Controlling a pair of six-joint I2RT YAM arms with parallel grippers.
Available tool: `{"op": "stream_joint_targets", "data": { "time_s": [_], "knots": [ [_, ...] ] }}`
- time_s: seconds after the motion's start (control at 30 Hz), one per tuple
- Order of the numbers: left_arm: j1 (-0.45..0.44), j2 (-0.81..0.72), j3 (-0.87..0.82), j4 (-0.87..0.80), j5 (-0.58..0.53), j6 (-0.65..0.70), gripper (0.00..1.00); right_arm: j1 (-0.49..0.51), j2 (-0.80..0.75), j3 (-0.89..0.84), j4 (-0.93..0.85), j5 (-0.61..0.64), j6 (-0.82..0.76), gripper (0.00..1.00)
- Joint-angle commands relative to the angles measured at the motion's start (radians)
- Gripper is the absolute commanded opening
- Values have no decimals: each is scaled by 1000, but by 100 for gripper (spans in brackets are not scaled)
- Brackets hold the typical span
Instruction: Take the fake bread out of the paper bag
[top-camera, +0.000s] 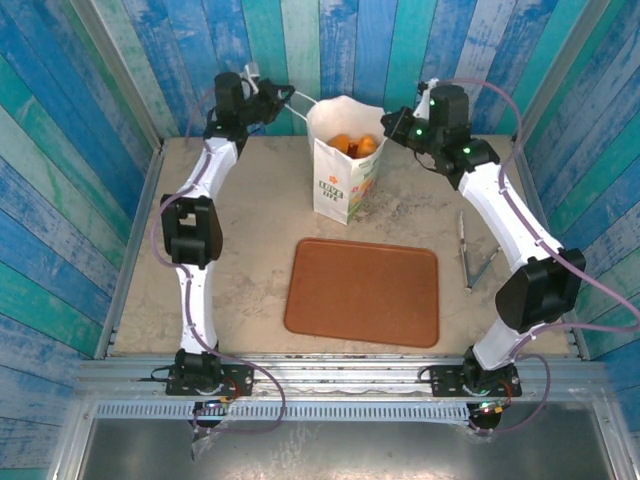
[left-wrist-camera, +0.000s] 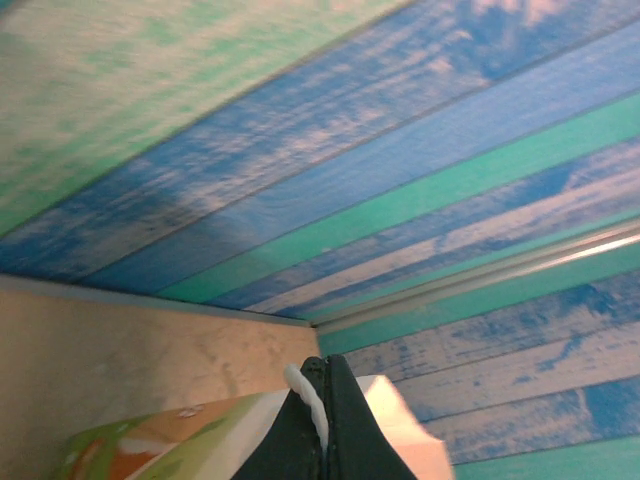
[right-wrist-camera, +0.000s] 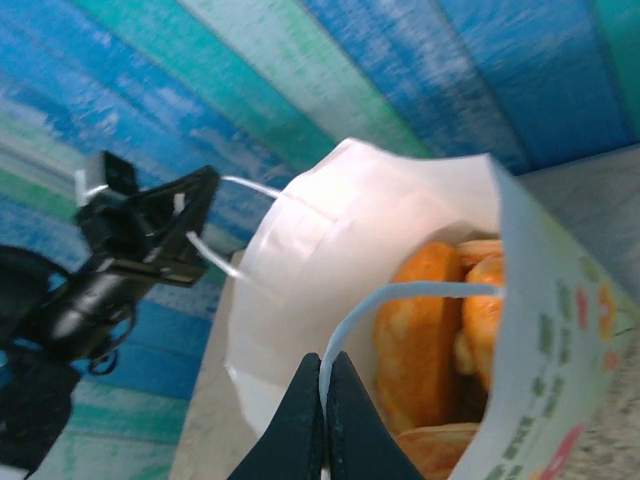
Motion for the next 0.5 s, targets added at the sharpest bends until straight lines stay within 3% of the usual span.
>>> {"op": "stream_joint_targets", "data": {
  "time_s": [0.0,0.27,0.47],
  "knots": [
    [49,-228,-116,10,5,54,0,54,16,28,85,-83,33,1],
    [163,-550,-512,58,-31,91,0,201,72,63,112,-123,54,1],
    [254,-733,-678,13,-42,114,0,295,88,68,155,-124,84,1]
  ]
}}
